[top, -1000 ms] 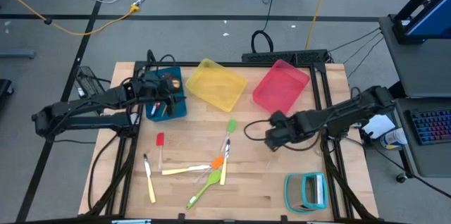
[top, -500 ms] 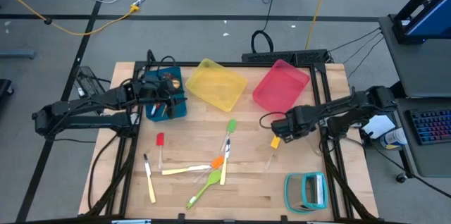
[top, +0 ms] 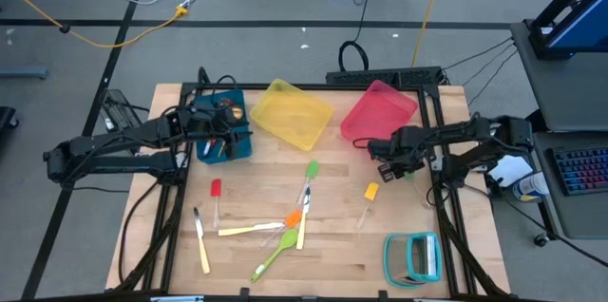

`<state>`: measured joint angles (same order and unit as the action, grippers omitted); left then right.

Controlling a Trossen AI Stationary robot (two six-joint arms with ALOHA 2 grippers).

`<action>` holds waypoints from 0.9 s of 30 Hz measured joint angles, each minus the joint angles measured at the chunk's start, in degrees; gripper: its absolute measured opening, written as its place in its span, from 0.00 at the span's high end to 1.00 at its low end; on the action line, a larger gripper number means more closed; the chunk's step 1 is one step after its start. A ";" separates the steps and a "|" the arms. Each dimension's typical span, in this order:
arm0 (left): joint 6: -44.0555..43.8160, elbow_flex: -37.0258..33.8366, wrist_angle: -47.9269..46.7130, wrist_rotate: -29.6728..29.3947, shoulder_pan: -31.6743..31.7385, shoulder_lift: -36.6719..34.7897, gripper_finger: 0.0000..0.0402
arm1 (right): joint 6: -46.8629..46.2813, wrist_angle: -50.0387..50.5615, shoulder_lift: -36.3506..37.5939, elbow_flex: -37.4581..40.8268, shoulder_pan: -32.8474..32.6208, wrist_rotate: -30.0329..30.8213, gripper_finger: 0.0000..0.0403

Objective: Pick & Place Kitchen Items
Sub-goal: Put the right green spatula into the yellow bin

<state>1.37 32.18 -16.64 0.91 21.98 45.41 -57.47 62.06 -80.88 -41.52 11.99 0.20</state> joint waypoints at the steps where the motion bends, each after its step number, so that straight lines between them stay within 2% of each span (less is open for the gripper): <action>1: 0.02 0.00 0.00 0.00 0.00 0.00 0.60 | 0.85 -0.03 0.00 0.00 0.79 0.23 0.62; 9: 0.00 0.00 -0.26 0.00 0.00 0.00 0.60 | 6.42 -5.52 0.18 2.39 5.99 1.19 0.47; 15: 0.00 0.00 -0.26 0.00 0.00 0.00 0.60 | 7.47 -8.83 0.19 8.01 8.15 -1.28 0.47; 19: -0.02 0.00 -0.26 0.00 0.00 0.00 0.60 | 7.69 -9.61 0.17 10.48 8.30 -2.15 0.56; 27: -0.09 0.00 -0.26 0.00 0.00 0.00 0.60 | 7.14 -11.71 0.24 11.21 8.26 -3.35 0.89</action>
<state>1.28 32.18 -16.91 0.91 21.98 45.41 -50.33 50.35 -80.64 -30.30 20.25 -3.16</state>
